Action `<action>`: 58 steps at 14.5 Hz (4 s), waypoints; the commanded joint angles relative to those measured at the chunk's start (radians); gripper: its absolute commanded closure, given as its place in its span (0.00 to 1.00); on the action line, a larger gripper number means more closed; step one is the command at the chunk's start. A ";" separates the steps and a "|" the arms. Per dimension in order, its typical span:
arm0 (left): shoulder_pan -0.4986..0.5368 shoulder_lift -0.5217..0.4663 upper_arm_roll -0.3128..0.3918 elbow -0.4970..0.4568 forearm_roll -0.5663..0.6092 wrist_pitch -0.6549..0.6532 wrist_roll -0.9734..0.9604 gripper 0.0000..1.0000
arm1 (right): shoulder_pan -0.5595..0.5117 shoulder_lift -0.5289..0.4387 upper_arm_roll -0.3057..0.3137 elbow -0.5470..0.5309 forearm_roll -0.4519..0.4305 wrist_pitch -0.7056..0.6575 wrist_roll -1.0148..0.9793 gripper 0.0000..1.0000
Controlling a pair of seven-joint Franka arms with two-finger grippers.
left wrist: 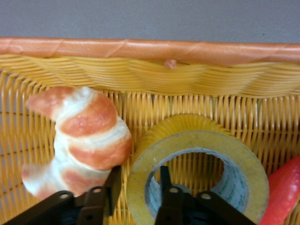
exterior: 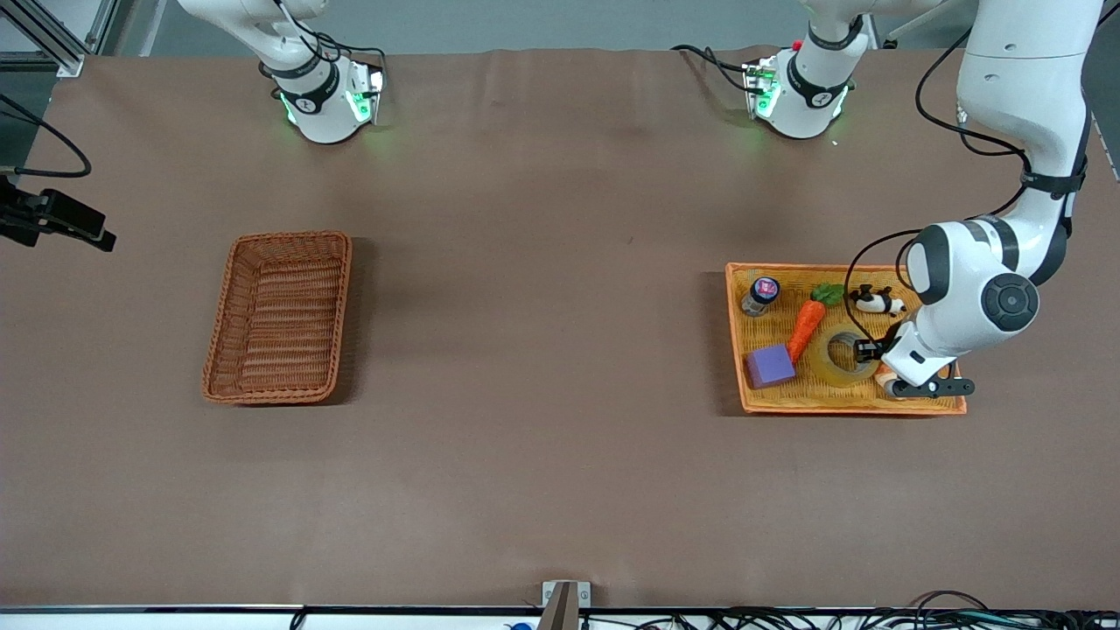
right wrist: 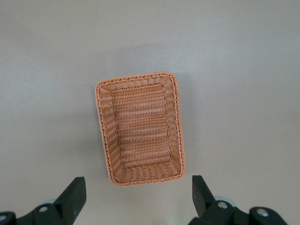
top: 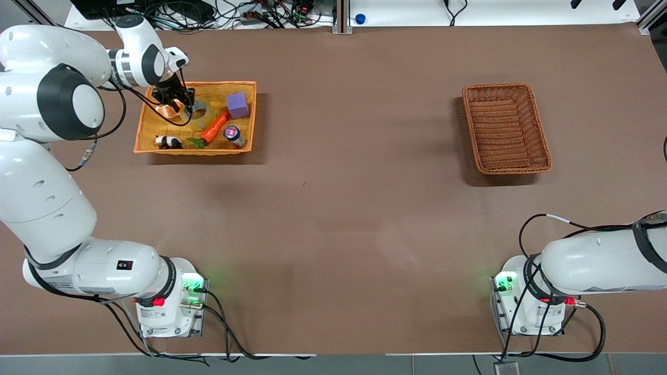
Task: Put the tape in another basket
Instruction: 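Lift the tape roll with the left gripper toward the table middle, then set the tape down mid-table while the right gripper reaches toward it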
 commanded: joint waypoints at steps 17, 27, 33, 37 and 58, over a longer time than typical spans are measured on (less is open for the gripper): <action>-0.014 -0.095 -0.580 0.296 0.147 -0.348 -0.675 1.00 | -0.007 -0.010 0.003 -0.011 0.003 -0.002 0.002 0.00; -0.241 0.354 -0.841 0.621 0.347 -0.214 -1.109 0.98 | -0.030 -0.010 0.003 -0.010 0.006 0.018 0.001 0.00; -0.457 0.521 -0.653 0.810 0.390 -0.060 -1.111 0.96 | -0.028 -0.007 0.004 -0.005 0.010 0.060 0.002 0.00; -0.518 0.546 -0.573 0.810 0.385 0.078 -1.117 0.85 | -0.018 0.000 0.007 -0.005 0.010 0.094 0.001 0.00; -0.406 -0.032 -0.429 0.424 0.261 -0.357 -0.820 0.00 | 0.530 0.194 0.009 -0.430 -0.008 0.706 0.392 0.00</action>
